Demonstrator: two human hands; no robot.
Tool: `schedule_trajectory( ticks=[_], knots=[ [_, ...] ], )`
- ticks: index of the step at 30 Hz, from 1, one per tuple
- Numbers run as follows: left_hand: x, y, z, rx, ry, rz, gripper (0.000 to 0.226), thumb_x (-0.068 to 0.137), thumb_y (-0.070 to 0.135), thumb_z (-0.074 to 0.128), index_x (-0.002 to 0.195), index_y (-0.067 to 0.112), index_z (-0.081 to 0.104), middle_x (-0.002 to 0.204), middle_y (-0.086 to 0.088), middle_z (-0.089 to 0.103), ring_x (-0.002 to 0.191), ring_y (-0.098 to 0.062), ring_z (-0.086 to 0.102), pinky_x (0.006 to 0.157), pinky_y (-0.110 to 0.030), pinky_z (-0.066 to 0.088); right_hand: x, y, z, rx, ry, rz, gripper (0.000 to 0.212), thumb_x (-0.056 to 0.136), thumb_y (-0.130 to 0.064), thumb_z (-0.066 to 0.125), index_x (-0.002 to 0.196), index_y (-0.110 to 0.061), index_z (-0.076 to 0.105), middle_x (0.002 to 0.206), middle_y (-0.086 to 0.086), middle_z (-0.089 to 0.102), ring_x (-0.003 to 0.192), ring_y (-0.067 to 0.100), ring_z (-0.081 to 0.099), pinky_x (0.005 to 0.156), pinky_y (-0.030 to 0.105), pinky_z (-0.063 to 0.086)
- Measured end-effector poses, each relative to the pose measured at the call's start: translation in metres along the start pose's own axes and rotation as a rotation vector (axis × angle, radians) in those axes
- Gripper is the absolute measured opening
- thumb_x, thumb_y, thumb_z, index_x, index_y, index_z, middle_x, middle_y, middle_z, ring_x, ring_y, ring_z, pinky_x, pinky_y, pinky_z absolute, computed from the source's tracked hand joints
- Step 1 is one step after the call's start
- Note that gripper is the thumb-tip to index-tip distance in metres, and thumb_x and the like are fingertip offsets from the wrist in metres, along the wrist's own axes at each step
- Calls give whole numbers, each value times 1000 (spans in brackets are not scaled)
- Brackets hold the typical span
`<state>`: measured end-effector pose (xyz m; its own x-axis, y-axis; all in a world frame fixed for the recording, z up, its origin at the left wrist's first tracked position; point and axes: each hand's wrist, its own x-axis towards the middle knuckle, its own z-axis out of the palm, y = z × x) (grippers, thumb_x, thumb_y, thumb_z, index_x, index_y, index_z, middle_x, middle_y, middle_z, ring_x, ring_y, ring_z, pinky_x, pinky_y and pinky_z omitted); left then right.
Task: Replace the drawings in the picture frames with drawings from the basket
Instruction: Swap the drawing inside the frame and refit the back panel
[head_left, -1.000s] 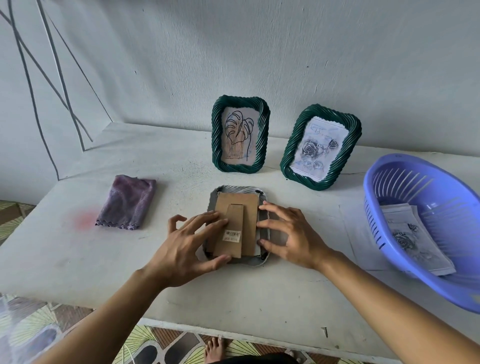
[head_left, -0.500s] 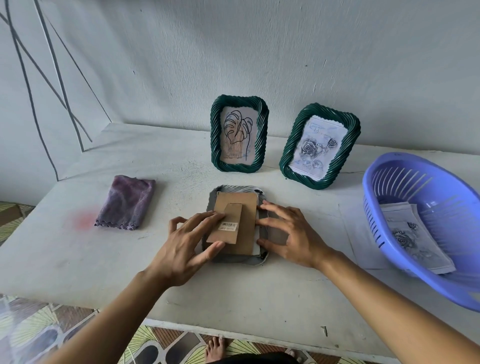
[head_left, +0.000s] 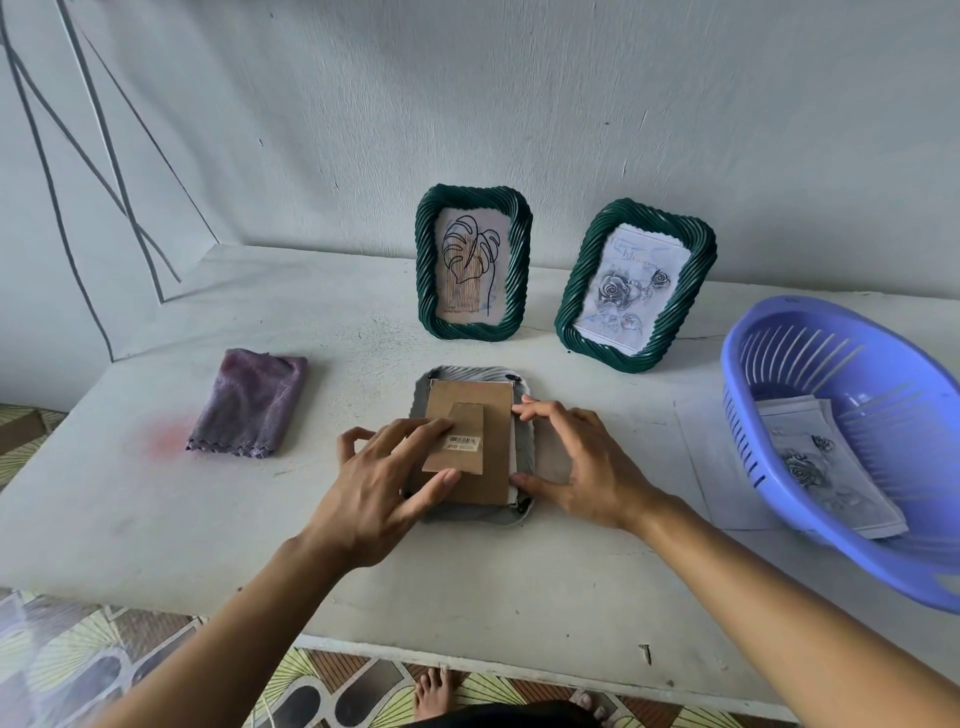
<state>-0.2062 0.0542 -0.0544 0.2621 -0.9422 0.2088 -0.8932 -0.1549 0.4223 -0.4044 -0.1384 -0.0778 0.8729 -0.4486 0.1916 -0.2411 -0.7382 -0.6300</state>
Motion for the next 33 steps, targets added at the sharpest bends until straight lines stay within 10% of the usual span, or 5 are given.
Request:
schedule_trajectory(
  ticks=[11,33],
  knots=[
    [2,1,-1,-1,-37,-25,63,98,71,13,142,36,43,133,11,54,117,-4,49,108,-44,24,-1,0,-1,31,7,21,61,78,-55,77,126,-28,52,141,-20,46,119,-6,38,104,11,25],
    [5,-18,-9,-15,-272,44,64,98,67,15,154,41,33,160,21,28,147,7,18,119,-45,6,3,11,4,-3,48,-87,37,84,-45,75,111,-23,64,137,-12,56,140,-1,37,110,36,33]
  ],
)
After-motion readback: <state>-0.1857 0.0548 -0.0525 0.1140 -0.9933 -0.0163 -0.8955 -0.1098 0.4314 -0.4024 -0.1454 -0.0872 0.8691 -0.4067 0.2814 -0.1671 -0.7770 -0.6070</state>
